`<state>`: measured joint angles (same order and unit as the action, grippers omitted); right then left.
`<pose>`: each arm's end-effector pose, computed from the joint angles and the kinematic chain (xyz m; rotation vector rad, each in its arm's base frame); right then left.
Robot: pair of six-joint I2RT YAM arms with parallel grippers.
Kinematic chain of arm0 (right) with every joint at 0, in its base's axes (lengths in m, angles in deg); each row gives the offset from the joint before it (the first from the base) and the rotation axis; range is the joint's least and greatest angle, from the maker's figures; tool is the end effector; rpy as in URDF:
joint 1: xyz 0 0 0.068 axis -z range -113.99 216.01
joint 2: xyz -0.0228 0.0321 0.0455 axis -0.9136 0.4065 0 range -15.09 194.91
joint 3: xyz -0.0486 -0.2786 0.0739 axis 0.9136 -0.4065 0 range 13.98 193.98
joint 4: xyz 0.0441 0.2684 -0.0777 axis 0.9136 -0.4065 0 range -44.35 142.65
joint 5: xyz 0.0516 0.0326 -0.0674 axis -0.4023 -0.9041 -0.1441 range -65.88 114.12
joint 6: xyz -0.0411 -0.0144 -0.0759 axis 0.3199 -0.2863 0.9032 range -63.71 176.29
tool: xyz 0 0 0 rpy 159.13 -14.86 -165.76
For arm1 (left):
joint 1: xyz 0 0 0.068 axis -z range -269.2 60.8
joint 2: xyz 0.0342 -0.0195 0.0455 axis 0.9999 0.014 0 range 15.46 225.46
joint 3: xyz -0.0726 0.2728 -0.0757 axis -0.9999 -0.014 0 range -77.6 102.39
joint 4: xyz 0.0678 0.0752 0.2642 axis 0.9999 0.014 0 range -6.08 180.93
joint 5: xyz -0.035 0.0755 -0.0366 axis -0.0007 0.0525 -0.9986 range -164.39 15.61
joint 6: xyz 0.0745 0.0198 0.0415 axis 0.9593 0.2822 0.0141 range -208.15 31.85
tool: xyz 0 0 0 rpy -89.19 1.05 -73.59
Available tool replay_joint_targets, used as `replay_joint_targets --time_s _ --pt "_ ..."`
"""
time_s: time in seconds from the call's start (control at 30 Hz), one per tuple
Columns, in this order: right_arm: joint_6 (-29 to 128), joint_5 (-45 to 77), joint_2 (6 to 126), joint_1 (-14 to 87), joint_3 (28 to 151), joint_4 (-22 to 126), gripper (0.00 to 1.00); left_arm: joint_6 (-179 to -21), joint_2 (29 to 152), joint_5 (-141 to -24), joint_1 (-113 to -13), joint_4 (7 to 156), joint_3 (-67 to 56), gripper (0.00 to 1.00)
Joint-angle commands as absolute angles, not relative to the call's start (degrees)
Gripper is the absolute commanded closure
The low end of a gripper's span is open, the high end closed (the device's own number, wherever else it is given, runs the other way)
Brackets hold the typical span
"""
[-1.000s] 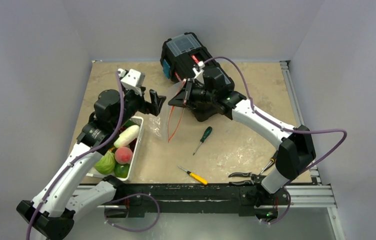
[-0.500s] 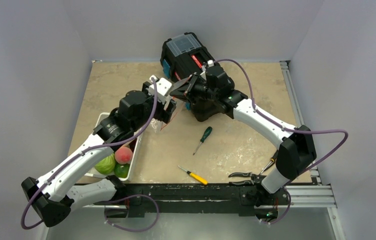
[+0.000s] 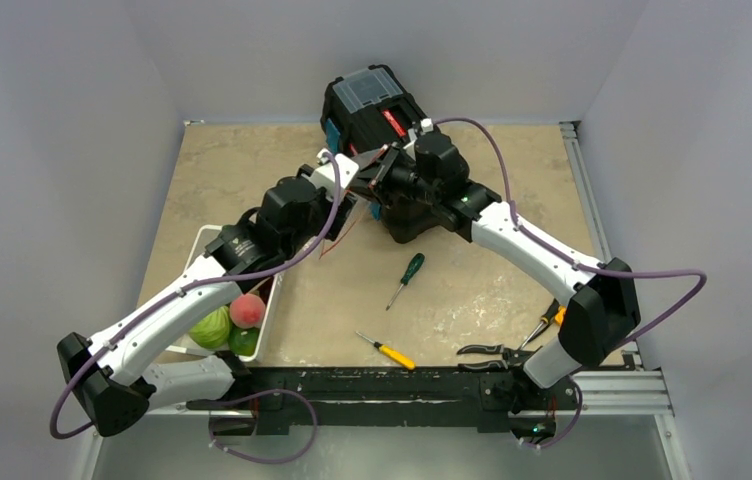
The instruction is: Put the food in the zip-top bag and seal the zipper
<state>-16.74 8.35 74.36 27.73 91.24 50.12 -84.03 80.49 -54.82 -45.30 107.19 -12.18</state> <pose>0.3288 0.2863 0.3619 0.4197 2.1044 1.5257 0.2364 -0.1914 0.3758 0.5851 1.8576 -0.1231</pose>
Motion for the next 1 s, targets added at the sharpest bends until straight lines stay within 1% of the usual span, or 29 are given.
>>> replay_joint_targets --time_s 0.0,0.1,0.23,0.27,0.33,0.37,0.43,0.53,0.67,0.77,0.83,0.97 --pt "-16.51 10.59 72.49 26.71 90.8 51.44 1.0 -84.59 80.87 -53.0 -45.08 107.36 -9.18 0.48" --pt "-15.73 11.29 72.55 26.15 90.92 51.07 1.0 -84.75 80.8 -53.74 -45.04 107.62 -9.06 0.6" --pt "-13.72 11.47 72.89 25.94 91.58 50.59 1.0 -84.98 80.84 -54.24 -45.08 107.98 -8.88 0.79" --pt "-13.02 11.47 72.89 25.95 91.76 50.38 1.0 -85.03 80.78 -54.06 -45.08 108.05 -8.81 0.85" --pt "-11.23 11.47 72.83 25.92 92.27 49.79 0.97 -85.34 80.78 -53.1 -45.08 108.09 -8.74 1.0" --pt "-10.48 11.51 72.7 25.93 92.38 49.51 0.93 -85.58 80.61 -52.67 -45.08 108.08 -8.77 1.0" --pt "-7.41 11.41 72.4 25.93 92.71 49.35 0.81 -85.78 80.22 -52.0 -45.08 107.74 -9.06 1.0" --pt "-0.34 11.06 71.32 25.98 93.48 48.18 0.54 -87.07 79.7 -50.27 -45.08 107.4 -9.24 1.0" --pt "7.5 16.54 68.68 25.94 94.59 44.66 0.21 -87.64 79.54 -47.9 -45.08 107.39 -9.23 1.0" --pt "11.28 17.7 66.03 25.93 94.56 44.01 0.09 -87.63 79.41 -46.15 -45.08 107.39 -9.14 1.0" --pt "12.55 19.32 64.55 25.93 94.82 42.77 0.07 -89.27 79.34 -45.16 -45.04 107.39 -9.13 1.0" --pt "13.9 20.13 61.75 25.97 93.57 42.84 0.08 -89.93 79.02 -42.91 -45.08 107.1 -9.27 1.0"
